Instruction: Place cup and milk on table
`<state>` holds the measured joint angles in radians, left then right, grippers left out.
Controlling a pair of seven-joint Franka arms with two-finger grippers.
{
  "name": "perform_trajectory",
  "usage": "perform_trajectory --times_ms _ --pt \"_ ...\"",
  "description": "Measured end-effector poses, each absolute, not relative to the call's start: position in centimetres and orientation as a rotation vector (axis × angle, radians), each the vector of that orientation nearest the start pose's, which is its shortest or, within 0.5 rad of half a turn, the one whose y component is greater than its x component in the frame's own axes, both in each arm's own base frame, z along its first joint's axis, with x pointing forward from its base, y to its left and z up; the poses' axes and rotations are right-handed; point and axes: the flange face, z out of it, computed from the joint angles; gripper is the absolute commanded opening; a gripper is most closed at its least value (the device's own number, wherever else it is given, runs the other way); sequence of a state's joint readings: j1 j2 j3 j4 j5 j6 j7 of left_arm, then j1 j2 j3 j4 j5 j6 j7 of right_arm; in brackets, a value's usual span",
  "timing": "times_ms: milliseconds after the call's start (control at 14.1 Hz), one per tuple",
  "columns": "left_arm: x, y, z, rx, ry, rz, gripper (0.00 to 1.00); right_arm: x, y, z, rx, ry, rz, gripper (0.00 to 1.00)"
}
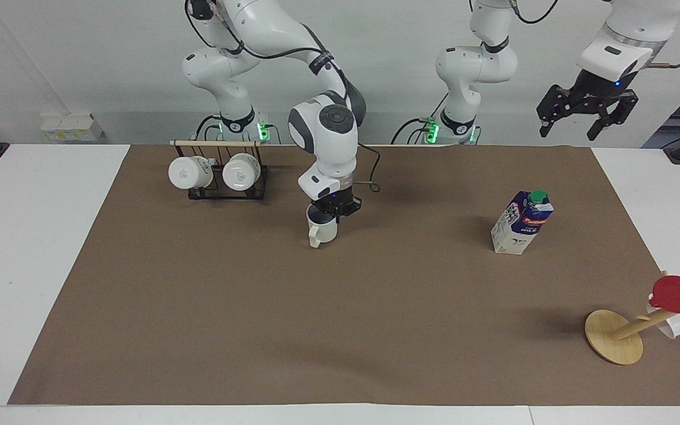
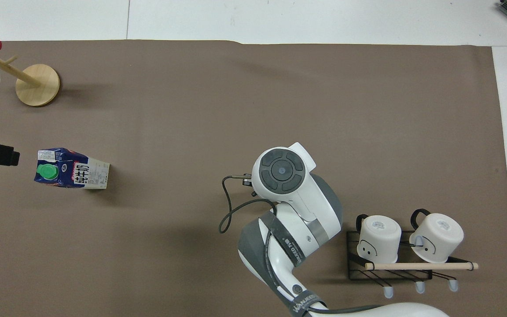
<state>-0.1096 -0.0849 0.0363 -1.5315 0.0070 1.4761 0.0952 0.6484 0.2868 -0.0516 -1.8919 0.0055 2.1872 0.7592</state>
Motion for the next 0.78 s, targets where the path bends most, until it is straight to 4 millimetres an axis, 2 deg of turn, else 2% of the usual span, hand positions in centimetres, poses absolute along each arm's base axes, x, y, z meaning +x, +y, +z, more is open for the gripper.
perform_trajectory --times_ms 142,213,285,427,569,640,782 --pt "51.7 -3.6 67.2 -3.126 0.263 -0.030 1.00 51.1 34.9 35.2 -3.130 0.259 -0.027 0.01" --pt "51.8 -3.6 66.8 -3.126 0.263 -0.037 1.00 51.1 34.9 35.2 -3.129 0.259 -0.029 0.36" --pt "52.0 -3.6 66.2 -3.126 0.264 -0.039 1.00 51.1 34.9 35.2 -3.129 0.260 -0.029 0.98" --pt "52.5 -3.6 64.1 -3.126 0.263 -0.032 1.00 51.1 34.9 35.2 -3.128 0.261 -0.030 1.00" --pt "53.1 -3.6 61.2 -3.127 0.260 -0.030 1.00 51.2 34.9 35.4 -3.125 0.261 -0.037 1.00" --pt "53.3 -3.5 59.7 -3.127 0.258 -0.031 1.00 51.4 34.9 36.1 -3.116 0.263 -0.052 1.00" --pt "53.6 -3.3 57.3 -3.128 0.251 -0.033 1.00 52.5 34.5 38.9 -3.086 0.284 -0.106 1.00"
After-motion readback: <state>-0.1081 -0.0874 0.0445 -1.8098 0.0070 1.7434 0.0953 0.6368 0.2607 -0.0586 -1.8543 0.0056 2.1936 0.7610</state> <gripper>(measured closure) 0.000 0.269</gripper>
